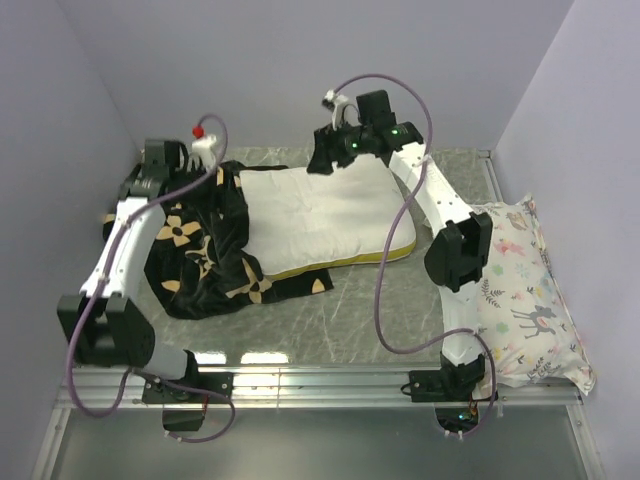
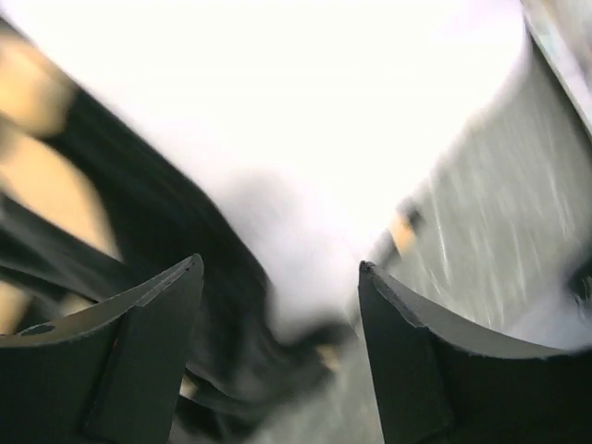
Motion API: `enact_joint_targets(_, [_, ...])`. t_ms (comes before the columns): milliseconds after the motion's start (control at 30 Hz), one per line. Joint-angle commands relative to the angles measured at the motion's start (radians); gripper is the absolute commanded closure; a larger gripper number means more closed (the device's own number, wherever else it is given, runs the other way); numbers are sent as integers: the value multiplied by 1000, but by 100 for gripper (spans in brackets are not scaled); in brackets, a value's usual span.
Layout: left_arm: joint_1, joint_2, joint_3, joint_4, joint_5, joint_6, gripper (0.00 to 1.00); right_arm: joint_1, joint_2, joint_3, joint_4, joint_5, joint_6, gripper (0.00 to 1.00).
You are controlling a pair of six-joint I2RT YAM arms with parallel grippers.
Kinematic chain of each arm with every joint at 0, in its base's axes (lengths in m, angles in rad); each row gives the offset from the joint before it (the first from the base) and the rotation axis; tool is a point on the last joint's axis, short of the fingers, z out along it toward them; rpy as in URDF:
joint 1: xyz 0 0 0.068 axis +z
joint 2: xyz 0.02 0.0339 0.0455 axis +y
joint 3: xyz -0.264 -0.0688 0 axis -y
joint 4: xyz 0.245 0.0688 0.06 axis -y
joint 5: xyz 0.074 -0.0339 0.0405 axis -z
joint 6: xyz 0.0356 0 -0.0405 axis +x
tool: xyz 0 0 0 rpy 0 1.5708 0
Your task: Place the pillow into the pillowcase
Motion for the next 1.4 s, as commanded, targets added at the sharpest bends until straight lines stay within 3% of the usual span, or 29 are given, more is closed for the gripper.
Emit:
enact_joint_targets(0, [2, 170, 232, 172, -229, -171, 28, 19, 141, 154, 79, 162, 78, 22])
enact_joint_targets(33, [-1, 222, 289, 187, -334, -179, 29, 32, 177, 199, 95, 194, 92, 21])
enact_joint_targets(133, [-11, 424, 513, 183, -458, -212, 28, 68, 265, 279, 191, 312, 96, 16])
enact_joint_targets(167, [-18, 519, 617, 151, -528, -221, 28, 74, 265, 226, 233, 332, 96, 14])
enact_joint_targets(267, [-22, 655, 730, 115, -561, -239, 30, 77, 251, 93, 401, 355, 139, 11])
enact_joint_targets(467, [-67, 707, 634, 198, -642, -236, 36, 101, 311, 54, 406, 251, 164, 15])
enact_joint_targets(700, [-107, 796, 634, 219, -642, -233, 50, 120, 274, -98, 380, 84, 159, 38])
enact_joint_targets(767, [-117, 825, 641, 229, -615, -248, 61, 123, 250, -151, 391, 74, 159, 46])
enact_joint_targets(800, [-120, 831, 644, 230, -599, -267, 68, 124, 248, -160, 389, 71, 155, 56])
enact_joint_targets(833, [-125, 839, 640, 232, -560, -279, 85, 124, 247, -166, 385, 53, 150, 63])
enact_joint_targets(867, [-140, 834, 629, 248, -544, -290, 92, 124, 248, -166, 377, 45, 148, 69])
enact_joint_targets(900, [-148, 827, 620, 264, -515, -311, 98, 124, 250, -168, 366, 35, 148, 82])
enact_joint_targets(1033, [-202, 727, 507, 461, -368, -380, 100, 126, 244, -201, 376, 4, 165, 99])
enact_joint_targets(1200, [-287, 716, 546, 491, -217, -511, 100, 124, 219, -232, 411, -1, 191, 100])
enact_joint_targets(1367, [-297, 732, 513, 474, -179, -586, 100, 105, 166, -273, 457, -7, 239, 100])
